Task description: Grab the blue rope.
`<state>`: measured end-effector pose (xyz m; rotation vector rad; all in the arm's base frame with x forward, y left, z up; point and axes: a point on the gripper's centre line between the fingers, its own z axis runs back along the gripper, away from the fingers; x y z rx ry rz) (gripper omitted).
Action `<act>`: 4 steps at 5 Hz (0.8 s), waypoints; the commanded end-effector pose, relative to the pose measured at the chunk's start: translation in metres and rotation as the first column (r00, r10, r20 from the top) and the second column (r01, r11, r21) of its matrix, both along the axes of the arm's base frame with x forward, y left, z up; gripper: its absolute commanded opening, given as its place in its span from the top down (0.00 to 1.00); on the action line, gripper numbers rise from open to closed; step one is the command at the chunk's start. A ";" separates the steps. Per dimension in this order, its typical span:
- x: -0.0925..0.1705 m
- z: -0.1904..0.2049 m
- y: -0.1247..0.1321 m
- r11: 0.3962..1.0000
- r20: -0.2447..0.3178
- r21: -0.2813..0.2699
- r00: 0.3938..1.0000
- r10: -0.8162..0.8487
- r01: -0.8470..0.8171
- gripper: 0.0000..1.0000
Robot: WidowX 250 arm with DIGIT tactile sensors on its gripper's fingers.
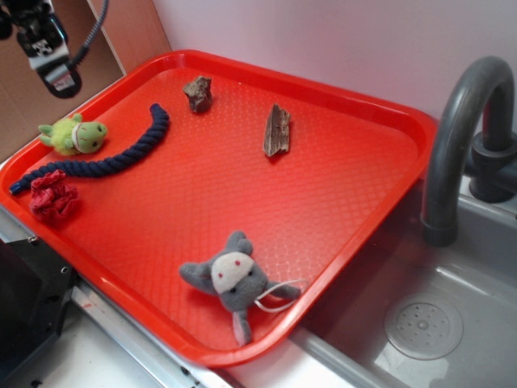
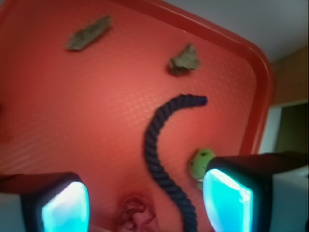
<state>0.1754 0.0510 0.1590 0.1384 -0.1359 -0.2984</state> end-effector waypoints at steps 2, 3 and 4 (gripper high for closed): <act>0.019 -0.057 0.013 0.998 -0.061 0.063 0.998 -0.014 0.018 0.00; 0.021 -0.080 0.014 0.996 -0.107 0.081 0.994 -0.021 0.030 0.00; 0.024 -0.097 0.015 0.996 -0.144 0.074 0.989 -0.030 0.041 0.00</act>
